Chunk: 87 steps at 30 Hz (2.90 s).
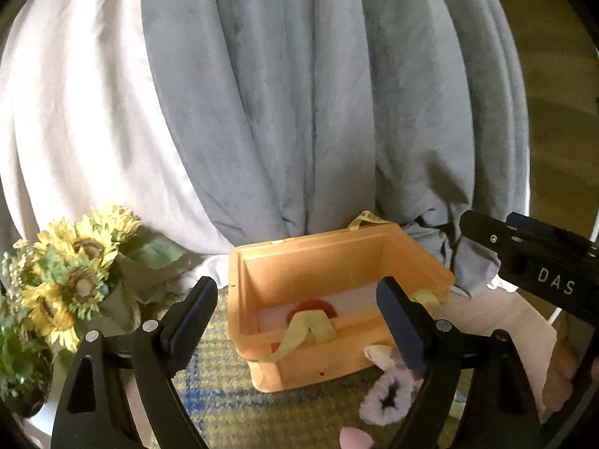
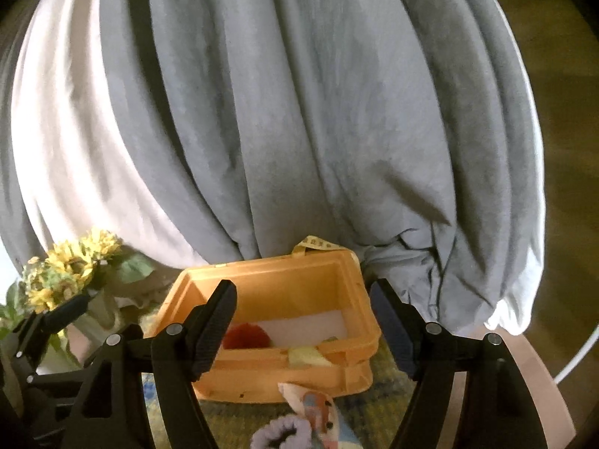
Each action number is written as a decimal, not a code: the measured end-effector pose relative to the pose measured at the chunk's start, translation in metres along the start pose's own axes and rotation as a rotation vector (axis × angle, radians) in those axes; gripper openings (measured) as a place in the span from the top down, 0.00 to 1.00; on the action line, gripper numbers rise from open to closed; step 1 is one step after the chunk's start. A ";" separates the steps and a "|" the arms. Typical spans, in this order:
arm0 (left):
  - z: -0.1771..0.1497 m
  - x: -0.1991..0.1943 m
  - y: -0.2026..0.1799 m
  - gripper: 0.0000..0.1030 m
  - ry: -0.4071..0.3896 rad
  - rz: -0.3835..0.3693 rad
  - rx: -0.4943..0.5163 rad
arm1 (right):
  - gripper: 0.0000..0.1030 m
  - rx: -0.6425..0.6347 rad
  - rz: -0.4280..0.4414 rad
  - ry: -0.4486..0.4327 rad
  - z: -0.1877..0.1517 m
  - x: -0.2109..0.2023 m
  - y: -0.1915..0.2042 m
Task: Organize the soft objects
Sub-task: 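Withdraw both grippers from the crate back toward the remaining toys, then grasp the blue tissue pack with the left gripper while the right gripper grasps the Mickey plush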
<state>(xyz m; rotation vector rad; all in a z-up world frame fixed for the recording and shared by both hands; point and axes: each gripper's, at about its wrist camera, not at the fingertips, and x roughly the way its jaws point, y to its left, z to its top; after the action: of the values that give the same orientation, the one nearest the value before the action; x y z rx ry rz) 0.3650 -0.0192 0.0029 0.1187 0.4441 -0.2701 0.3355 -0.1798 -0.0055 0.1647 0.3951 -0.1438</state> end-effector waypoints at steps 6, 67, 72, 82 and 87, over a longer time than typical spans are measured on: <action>-0.014 -0.037 -0.001 0.15 -0.008 -0.003 0.013 | 0.28 0.012 -0.016 -0.013 -0.013 -0.037 0.002; -0.202 -0.058 -0.012 0.13 0.308 -0.238 0.261 | 0.38 0.169 -0.171 0.363 -0.224 -0.106 0.027; -0.214 -0.038 -0.017 0.14 0.339 -0.262 0.276 | 0.43 0.176 -0.164 0.391 -0.234 -0.096 0.027; -0.223 -0.008 -0.025 0.20 0.374 -0.295 0.305 | 0.50 0.173 -0.148 0.409 -0.245 -0.077 0.027; -0.226 0.004 -0.031 0.31 0.396 -0.312 0.288 | 0.53 0.176 -0.139 0.402 -0.244 -0.071 0.026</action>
<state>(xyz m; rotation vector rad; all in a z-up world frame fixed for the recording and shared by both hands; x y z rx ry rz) 0.2675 -0.0111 -0.2030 0.3908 0.8183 -0.6228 0.1846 -0.1012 -0.1962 0.3426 0.7962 -0.2846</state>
